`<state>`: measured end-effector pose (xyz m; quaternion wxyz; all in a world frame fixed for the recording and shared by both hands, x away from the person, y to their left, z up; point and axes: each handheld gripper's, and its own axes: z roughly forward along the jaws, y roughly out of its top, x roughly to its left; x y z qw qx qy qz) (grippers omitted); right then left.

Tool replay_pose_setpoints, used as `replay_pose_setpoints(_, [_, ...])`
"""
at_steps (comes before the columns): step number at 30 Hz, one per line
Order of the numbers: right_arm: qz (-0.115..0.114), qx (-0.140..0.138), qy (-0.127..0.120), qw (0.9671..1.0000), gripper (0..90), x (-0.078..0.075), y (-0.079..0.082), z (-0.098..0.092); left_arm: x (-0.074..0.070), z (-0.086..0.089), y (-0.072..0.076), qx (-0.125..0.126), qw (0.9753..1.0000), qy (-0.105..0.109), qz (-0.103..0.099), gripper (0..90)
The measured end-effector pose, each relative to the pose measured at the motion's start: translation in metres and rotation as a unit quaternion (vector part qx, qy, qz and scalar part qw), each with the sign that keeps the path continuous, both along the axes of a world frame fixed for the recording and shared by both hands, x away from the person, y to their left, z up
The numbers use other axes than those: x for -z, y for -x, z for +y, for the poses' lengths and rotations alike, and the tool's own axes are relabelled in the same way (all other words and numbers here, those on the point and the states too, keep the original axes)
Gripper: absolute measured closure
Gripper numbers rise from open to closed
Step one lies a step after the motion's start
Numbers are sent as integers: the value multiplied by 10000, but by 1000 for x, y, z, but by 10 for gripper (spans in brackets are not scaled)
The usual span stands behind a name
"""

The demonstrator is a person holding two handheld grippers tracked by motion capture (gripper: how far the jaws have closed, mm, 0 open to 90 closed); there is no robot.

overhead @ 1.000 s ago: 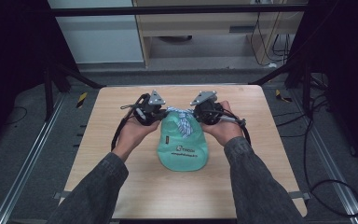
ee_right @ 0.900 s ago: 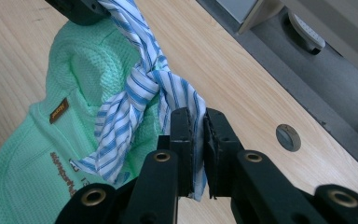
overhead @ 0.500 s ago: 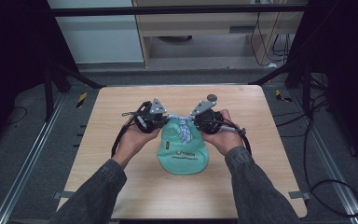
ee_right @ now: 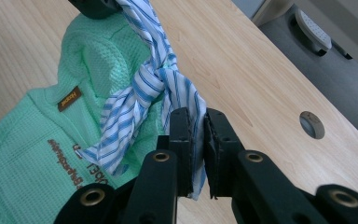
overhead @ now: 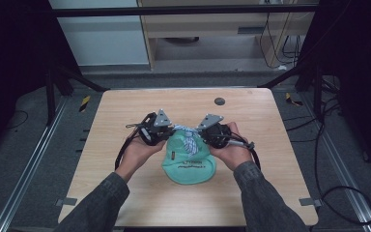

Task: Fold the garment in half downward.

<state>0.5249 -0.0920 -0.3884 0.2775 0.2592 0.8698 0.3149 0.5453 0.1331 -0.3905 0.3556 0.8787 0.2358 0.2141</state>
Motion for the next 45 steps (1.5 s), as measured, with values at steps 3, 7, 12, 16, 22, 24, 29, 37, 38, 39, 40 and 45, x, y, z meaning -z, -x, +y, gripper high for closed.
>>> replay_pose_setpoints(3, [-3,-7,-10,10000,821,2,2,0,3,1,2,1,10000,8,12,864])
replay_pose_setpoints(7, [26,-27,-21,10000,820,5,6,2,5,2,4,9,10000,-9,32,863])
replay_pose_setpoints(12, [28,-40,-5,10000,819,7,8,2,7,1,1,0,10000,42,64,863])
replay_pose_setpoints(16, [32,-17,-31,10000,818,7,9,-1,6,-2,0,18,9999,85,73,862])
replay_pose_setpoints(22, [72,2,-41,10000,813,10,15,-5,8,-5,12,158,9998,17,75,856])
replay_pose_setpoints(24, [103,-21,-36,9999,812,13,16,-5,11,-5,16,220,9997,-32,129,859])
replay_pose_setpoints(29, [161,-45,-25,9999,809,21,21,-7,18,-3,27,315,9992,-68,242,864])
replay_pose_setpoints(37, [273,-116,13,9996,806,34,28,-9,29,-3,38,418,9981,7,451,869])
replay_pose_setpoints(38, [298,-104,7,9995,805,35,29,-9,30,-4,38,429,9980,19,461,869])
replay_pose_setpoints(39, [305,-97,12,9995,805,35,30,-9,30,-4,39,430,9980,33,462,869])
replay_pose_setpoints(40, [299,-114,22,9995,804,36,30,-10,30,-4,40,439,9979,43,466,869])
replay_pose_setpoints(45, [314,-152,2,9994,803,38,34,-12,33,-4,46,521,9973,14,521,869])
